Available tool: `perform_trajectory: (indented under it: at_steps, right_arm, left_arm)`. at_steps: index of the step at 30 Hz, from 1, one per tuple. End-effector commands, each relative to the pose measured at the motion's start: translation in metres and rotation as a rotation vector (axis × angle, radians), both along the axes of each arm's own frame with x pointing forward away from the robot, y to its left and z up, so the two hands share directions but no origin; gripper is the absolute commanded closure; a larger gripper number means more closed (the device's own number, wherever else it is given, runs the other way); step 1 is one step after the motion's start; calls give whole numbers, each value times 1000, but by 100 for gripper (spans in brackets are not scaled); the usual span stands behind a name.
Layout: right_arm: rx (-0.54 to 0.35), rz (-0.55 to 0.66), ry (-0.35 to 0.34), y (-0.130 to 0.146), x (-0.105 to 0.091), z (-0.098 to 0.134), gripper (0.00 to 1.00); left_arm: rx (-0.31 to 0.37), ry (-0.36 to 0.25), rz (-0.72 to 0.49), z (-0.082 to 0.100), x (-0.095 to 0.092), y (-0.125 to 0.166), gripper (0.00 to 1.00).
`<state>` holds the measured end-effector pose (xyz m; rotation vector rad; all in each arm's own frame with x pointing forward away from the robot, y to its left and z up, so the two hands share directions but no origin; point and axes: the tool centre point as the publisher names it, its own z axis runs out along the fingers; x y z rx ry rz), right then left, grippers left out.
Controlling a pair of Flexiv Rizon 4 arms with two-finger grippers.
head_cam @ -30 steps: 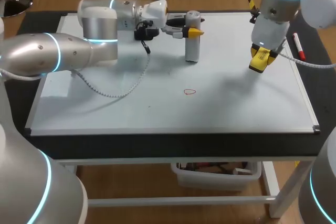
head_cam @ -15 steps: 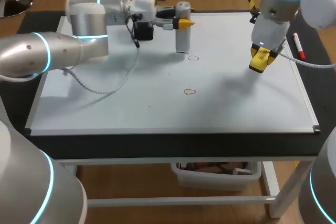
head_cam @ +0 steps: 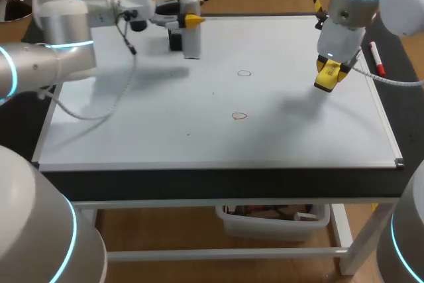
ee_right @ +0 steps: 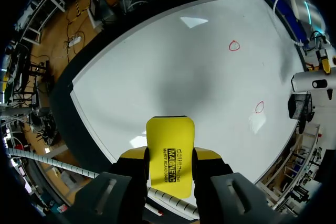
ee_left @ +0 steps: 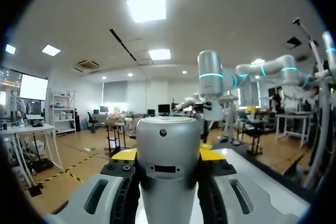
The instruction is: Pick up the inspection probe, press it on each red-marked spot on the whiteboard one by one, put down the probe, pick up the eraser, and wipe off all the red marks.
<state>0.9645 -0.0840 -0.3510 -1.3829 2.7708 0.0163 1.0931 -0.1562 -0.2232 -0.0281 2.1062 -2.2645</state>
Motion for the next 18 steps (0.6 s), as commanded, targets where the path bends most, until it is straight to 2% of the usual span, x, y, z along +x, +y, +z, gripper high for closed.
perform_trajectory:
  at_steps: [1,7,18]
  right_arm:
    - [-2,2,1,-1,1,1,100]
    - [-2,2,1,-1,1,1,100]
    - [-2,2,1,-1,1,1,100]
  left_arm:
    - [32,4,158,14,-17,47,100]
    - [41,0,215,16,-16,85,100]
    - [28,-14,299,17,-11,131,100]
